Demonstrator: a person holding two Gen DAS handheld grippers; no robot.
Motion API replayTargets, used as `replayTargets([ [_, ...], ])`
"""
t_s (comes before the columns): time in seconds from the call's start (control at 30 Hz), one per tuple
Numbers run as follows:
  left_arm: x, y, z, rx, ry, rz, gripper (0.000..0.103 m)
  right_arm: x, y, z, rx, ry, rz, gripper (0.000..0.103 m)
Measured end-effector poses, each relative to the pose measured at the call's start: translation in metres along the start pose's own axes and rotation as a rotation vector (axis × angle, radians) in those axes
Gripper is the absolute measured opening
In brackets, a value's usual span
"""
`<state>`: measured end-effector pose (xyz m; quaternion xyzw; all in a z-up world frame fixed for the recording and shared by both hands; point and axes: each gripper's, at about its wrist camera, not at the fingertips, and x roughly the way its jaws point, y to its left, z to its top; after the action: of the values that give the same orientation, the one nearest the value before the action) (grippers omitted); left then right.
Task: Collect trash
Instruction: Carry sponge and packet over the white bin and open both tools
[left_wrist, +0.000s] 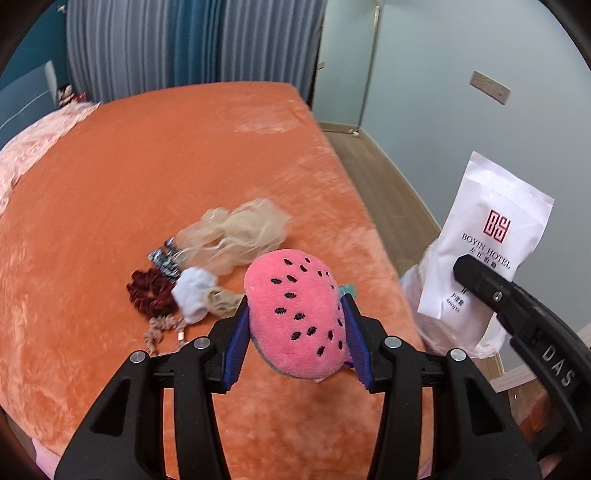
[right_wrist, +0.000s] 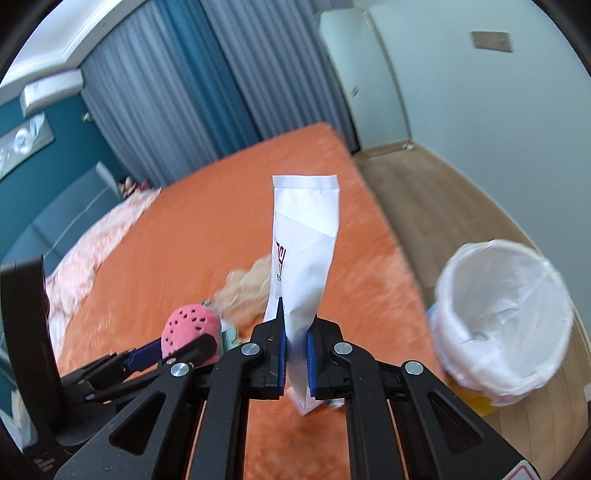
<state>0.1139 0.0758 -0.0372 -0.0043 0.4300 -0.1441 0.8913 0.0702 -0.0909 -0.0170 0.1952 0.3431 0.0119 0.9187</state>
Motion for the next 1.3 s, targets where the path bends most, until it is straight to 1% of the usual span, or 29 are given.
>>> replayTargets([
  [0.13, -0.009, -0.038, 0.008, 0.057, -0.025, -0.035, 0.046, -0.03, -0.034, 0.013, 0.053, -0.069, -0.036, 0.008],
  [0.23, -0.013, -0.065, 0.013, 0.102, -0.04, -0.067, 0.046, -0.048, -0.057, 0.015, 0.093, -0.102, -0.07, 0.008],
  [0.37, -0.018, -0.104, 0.017, 0.155, -0.052, -0.125, 0.046, -0.069, -0.092, 0.013, 0.147, -0.129, -0.112, 0.008],
  [0.5, -0.02, -0.138, 0.018, 0.195, -0.055, -0.179, 0.046, -0.083, -0.118, 0.009, 0.193, -0.147, -0.146, 0.008],
  [0.67, -0.017, -0.169, 0.018, 0.225, -0.043, -0.234, 0.046, -0.096, -0.148, 0.003, 0.238, -0.162, -0.183, 0.008],
  [0.93, 0.001, -0.206, 0.018, 0.256, -0.009, -0.332, 0.048, -0.094, -0.176, -0.004, 0.284, -0.144, -0.226, 0.008],
  [1.03, 0.012, -0.215, 0.021, 0.263, 0.007, -0.356, 0.048, -0.088, -0.181, -0.006, 0.286, -0.127, -0.238, 0.009],
  [1.3, 0.045, -0.233, 0.028, 0.268, 0.054, -0.386, 0.05, -0.068, -0.201, -0.012, 0.303, -0.092, -0.246, 0.009],
])
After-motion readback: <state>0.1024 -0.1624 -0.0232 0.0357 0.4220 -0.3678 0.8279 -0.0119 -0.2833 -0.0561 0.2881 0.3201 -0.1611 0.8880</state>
